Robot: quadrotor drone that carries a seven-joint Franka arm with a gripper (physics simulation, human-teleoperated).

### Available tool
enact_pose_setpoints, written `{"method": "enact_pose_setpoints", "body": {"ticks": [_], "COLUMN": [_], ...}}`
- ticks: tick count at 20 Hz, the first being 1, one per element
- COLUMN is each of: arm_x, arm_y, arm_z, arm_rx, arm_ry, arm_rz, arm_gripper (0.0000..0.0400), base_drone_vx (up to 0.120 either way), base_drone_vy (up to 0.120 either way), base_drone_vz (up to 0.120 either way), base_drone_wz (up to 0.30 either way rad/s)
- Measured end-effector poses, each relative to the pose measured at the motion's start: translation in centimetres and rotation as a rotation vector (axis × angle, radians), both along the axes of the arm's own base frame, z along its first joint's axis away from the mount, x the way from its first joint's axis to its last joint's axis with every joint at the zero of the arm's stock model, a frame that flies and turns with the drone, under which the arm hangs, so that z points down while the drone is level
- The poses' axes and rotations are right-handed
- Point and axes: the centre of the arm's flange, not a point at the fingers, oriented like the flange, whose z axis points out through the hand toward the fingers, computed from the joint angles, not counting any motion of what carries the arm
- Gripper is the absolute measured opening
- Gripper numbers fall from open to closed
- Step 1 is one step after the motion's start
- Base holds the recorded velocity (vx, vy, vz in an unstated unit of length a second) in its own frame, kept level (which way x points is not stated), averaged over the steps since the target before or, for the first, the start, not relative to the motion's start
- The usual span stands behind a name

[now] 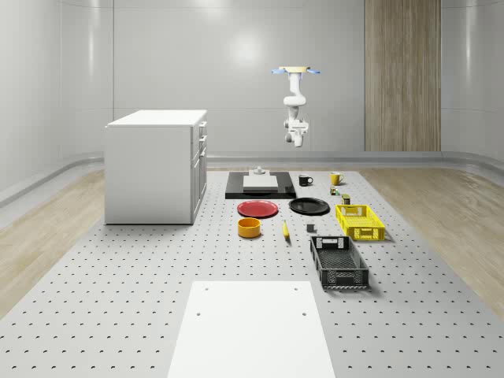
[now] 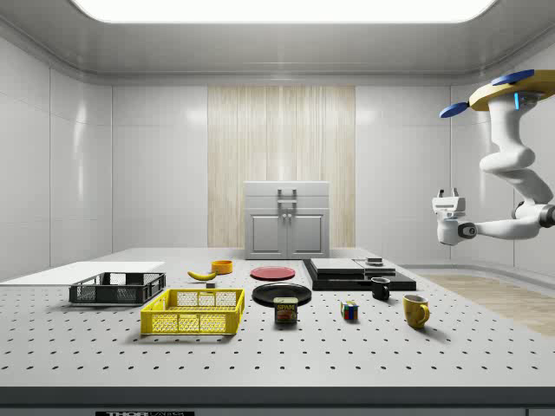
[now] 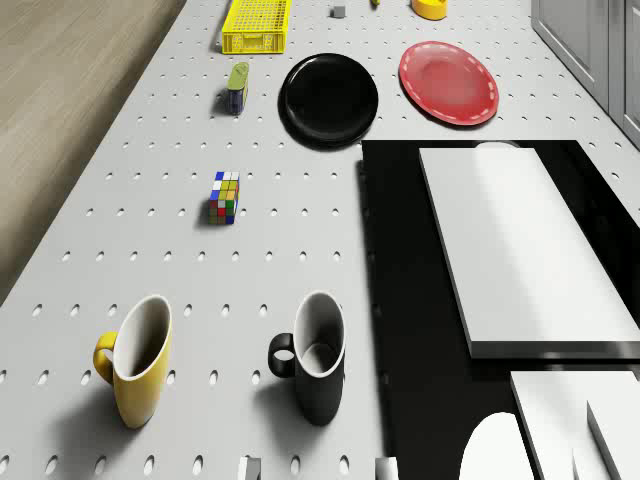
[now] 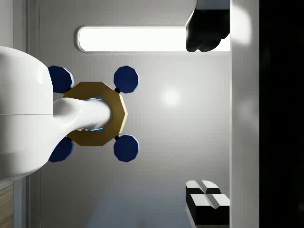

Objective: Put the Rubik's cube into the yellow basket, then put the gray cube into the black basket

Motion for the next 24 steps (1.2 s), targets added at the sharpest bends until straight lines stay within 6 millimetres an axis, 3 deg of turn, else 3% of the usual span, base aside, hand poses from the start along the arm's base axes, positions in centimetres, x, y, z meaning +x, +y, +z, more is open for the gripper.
{"method": "enact_pose_setpoints", "body": {"ticks": [7, 12, 24], "arm_x": [-0.3, -0.1, -0.1], "arm_y": [0.0, 0.0, 0.0], "arm_z": [5.0, 7.5, 9.2], "arm_rx": [0.000, 0.000, 0.000], "arm_ry": [-0.006, -0.009, -0.019], "arm_rz": [0.000, 0.000, 0.000], "arm_gripper": [0.0400, 0.0400, 0.0400], "base_drone_vx": [0.000, 0.000, 0.000], "base_drone_vy": [0.000, 0.000, 0.107], "base_drone_vz": [0.000, 0.000, 0.000], "base_drone_wz": [0.000, 0.000, 0.000]}}
